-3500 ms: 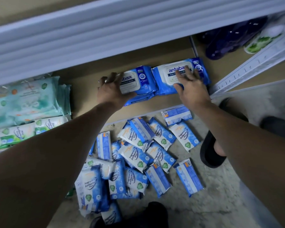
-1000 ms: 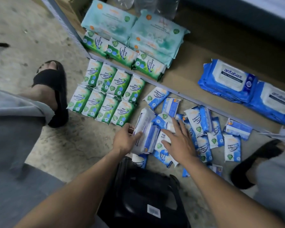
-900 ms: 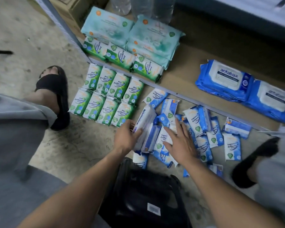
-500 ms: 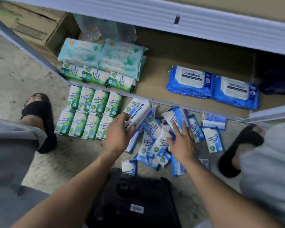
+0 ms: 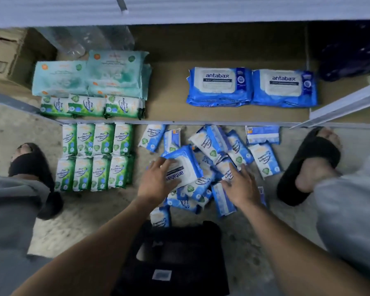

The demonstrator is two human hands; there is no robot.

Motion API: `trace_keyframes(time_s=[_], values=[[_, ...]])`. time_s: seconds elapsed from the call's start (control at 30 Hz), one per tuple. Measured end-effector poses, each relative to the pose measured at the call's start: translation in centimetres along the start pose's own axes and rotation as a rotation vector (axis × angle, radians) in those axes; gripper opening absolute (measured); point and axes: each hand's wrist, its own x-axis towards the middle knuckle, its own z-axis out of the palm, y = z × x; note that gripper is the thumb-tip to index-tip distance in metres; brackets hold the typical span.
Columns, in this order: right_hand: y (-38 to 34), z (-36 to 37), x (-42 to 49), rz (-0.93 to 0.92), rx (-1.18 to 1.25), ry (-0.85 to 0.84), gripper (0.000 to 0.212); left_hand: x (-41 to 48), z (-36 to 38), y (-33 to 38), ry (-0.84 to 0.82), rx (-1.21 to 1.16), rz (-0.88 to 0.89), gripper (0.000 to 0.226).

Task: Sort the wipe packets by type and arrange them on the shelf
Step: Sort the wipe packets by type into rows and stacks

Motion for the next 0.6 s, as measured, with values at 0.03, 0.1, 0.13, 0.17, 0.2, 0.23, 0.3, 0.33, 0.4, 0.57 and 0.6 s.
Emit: trace_keyframes(time_s=[0.03,0.1,0.13,0.17,0.2,0.23,0.3,0.33,0.4,0.57,0.6], values=[[0.3,0.1,0.1,0.002,0.025,-0.012,0.067,0.0,0.1,0.1,0.008,0.003,-0.006,0.061],[0.6,0.3,0.4,-0.003,0.066,-0.037,0.067,0.1,0.3,0.4,0.029,-0.014,-0.020,0.067],[0.8,0.5,0.5,-0.004,0.076,-0.049,0.067,0.2,0.3,0.4,0.025,-0.018,-0.025,0.073],[0.8,0.6,0.7,-0.002,0.080,-0.057,0.067,0.5,0.2,0.4,0.004,-0.016,-0.023,0.082],[0.9,0.7,0.8,0.001,0.081,-0.062,0.067,0.8,0.1,0.4,-0.029,-0.012,-0.018,0.091],[0.9,0.8,0.9,0.006,0.082,-0.063,0.067,1.2,0.0,0.4,-0.065,-0.006,-0.015,0.099],[0.8,0.8,1.1,0.012,0.089,-0.058,0.066,2.0,-0.2,0.5,-0.121,0.039,-0.004,0.110],[0.8,0.8,1.2,0.014,0.094,-0.055,0.066,2.4,-0.2,0.7,-0.143,0.083,0.003,0.114],[0.7,0.6,1.2,0.018,0.106,-0.051,0.066,3.1,-0.3,1.4,-0.173,0.183,0.005,0.120],[0.6,0.3,1.3,0.030,0.108,-0.033,0.067,4.1,-0.7,3.1,-0.213,0.375,-0.029,0.118],[0.5,0.2,1.3,0.032,0.112,-0.031,0.067,4.2,-0.9,3.6,-0.205,0.372,-0.067,0.116]])
